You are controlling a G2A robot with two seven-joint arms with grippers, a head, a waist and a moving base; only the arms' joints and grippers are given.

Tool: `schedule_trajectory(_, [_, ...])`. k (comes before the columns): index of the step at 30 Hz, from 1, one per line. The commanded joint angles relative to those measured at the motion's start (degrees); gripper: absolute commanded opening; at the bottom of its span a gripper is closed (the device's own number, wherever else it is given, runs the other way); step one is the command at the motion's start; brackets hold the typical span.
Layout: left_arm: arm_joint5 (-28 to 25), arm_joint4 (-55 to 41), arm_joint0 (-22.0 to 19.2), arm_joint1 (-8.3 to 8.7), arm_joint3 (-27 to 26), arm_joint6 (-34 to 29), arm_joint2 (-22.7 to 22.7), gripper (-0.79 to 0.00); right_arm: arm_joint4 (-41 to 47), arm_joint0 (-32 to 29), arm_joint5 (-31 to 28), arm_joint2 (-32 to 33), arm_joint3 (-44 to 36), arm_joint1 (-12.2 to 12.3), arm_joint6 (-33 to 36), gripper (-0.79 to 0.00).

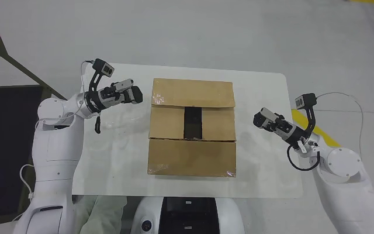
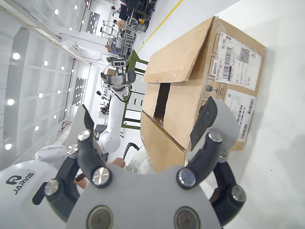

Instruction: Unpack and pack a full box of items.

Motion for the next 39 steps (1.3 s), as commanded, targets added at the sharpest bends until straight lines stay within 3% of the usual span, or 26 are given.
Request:
schedule_trajectory(1, [0.0, 0.0, 0.0, 0.00, 0.0, 0.0, 0.0, 0.000, 0.0, 0.0, 0.0, 0.0, 0.0, 0.0, 0.0, 0.000])
schedule_trajectory(10, [0.1, 0.0, 0.1, -0.01, -0.1, 0.4, 0.0, 0.000, 0.0, 0.0, 0.0, 0.0, 0.0, 0.0, 0.0, 0.000])
schedule_trajectory(14, [3.4, -2.0, 1.0, -0.02, -1.6, 1.9, 1.2, 0.000, 0.0, 0.0, 0.0, 0.0, 0.0, 0.0, 0.0, 0.000])
schedule_trajectory(28, [6.8, -7.8, 4.1, 0.27, -8.4, -3.7, 5.5, 0.000, 0.0, 0.0, 0.0, 0.0, 0.0, 0.0, 0.0, 0.000])
schedule_trajectory(39, [8.6, -7.6, 5.2, 0.93, -5.0, -9.8, 8.0, 0.000, 0.0, 0.0, 0.0, 0.0, 0.0, 0.0, 0.0, 0.000])
